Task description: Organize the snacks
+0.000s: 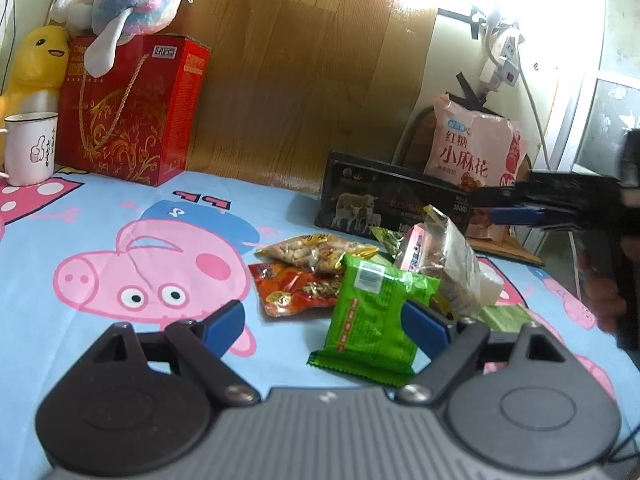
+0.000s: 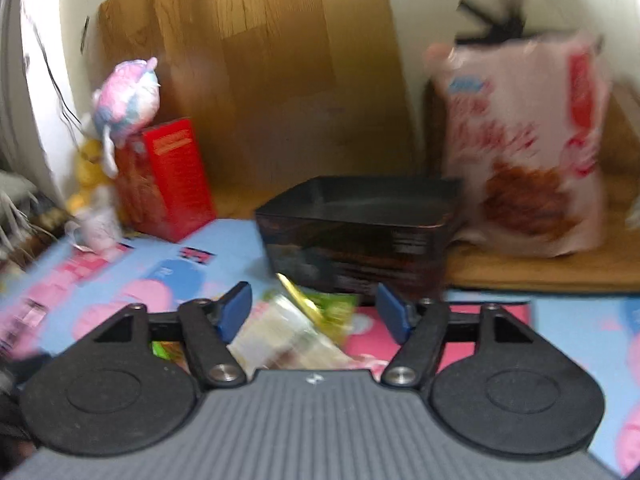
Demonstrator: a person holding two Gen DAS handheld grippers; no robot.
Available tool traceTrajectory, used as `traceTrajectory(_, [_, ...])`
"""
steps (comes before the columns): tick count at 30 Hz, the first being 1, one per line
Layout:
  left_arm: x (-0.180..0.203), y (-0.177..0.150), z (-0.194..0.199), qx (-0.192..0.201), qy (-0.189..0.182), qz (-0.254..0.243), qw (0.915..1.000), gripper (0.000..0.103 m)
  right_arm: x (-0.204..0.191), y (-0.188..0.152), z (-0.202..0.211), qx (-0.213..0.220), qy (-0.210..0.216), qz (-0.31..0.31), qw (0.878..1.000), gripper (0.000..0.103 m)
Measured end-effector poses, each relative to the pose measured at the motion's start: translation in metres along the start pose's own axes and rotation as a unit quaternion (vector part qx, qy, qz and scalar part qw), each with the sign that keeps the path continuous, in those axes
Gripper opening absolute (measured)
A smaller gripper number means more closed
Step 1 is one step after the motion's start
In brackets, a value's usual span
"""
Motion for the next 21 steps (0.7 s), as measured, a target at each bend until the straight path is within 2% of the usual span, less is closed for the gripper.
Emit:
traceTrajectory(4, [0.001, 0.0, 0.0, 0.001, -0.001, -0.003, 1.0, 0.088, 0.005, -0.001, -0.028, -0.062, 0.016, -0.018, 0.998, 0.071])
traceTrajectory(5, [0.001, 0.0, 0.0, 0.0, -0.001, -0.003, 1.0, 0.088, 0.003, -0.006, -0.033, -0.079, 0.021, -0.017, 0.996, 0.069])
traceTrajectory(6, [0.001, 0.0, 0.0, -0.001, -0.001, -0.004, 1.0, 0.088, 0.001, -0.012, -0.037, -0.097, 0.027, -0.015, 0.995, 0.062])
traceTrajectory(7, [0.001, 0.0, -0.001, -0.001, -0.001, -0.004, 1.0, 0.088, -0.001, -0.016, -0.036, -0.104, 0.04, -0.019, 0.994, 0.055])
traceTrajectory(8, [0.002, 0.0, -0.001, -0.003, -0.001, -0.003, 1.0, 0.088, -0.005, -0.018, -0.032, -0.109, 0.056, -0.023, 0.992, 0.052])
traceTrajectory(11, [0.001, 0.0, -0.003, -0.007, 0.0, -0.003, 1.0, 0.088, -0.02, -0.025, -0.016, -0.113, 0.069, 0.007, 0.991, 0.051])
traceTrajectory(13, [0.001, 0.0, -0.003, -0.008, 0.0, -0.001, 1.0, 0.088, -0.032, -0.033, -0.003, -0.12, 0.078, 0.026, 0.989, 0.042])
traceTrajectory(15, [0.0, 0.0, -0.003, -0.006, 0.001, 0.0, 1.0, 0.088, -0.045, -0.044, 0.014, -0.119, 0.085, 0.051, 0.988, 0.022])
traceTrajectory(19, [0.001, 0.0, -0.003, -0.007, 0.001, -0.001, 1.0, 0.088, -0.069, -0.07, 0.045, -0.132, 0.127, 0.086, 0.979, 0.021])
traceTrajectory(21, [0.001, 0.0, -0.003, -0.007, 0.0, 0.0, 1.0, 0.088, -0.075, -0.079, 0.051, -0.139, 0.135, 0.1, 0.976, 0.023])
Point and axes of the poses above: each gripper's, at about its wrist camera, not at the fingertips, and z roughly against the way its jaws point, x to its right, y to its top, the point moved 3 cm from there along -z, roughly the way its jaws point, and after that the axes turned 4 degrees about -z, right-handed, at the moved point
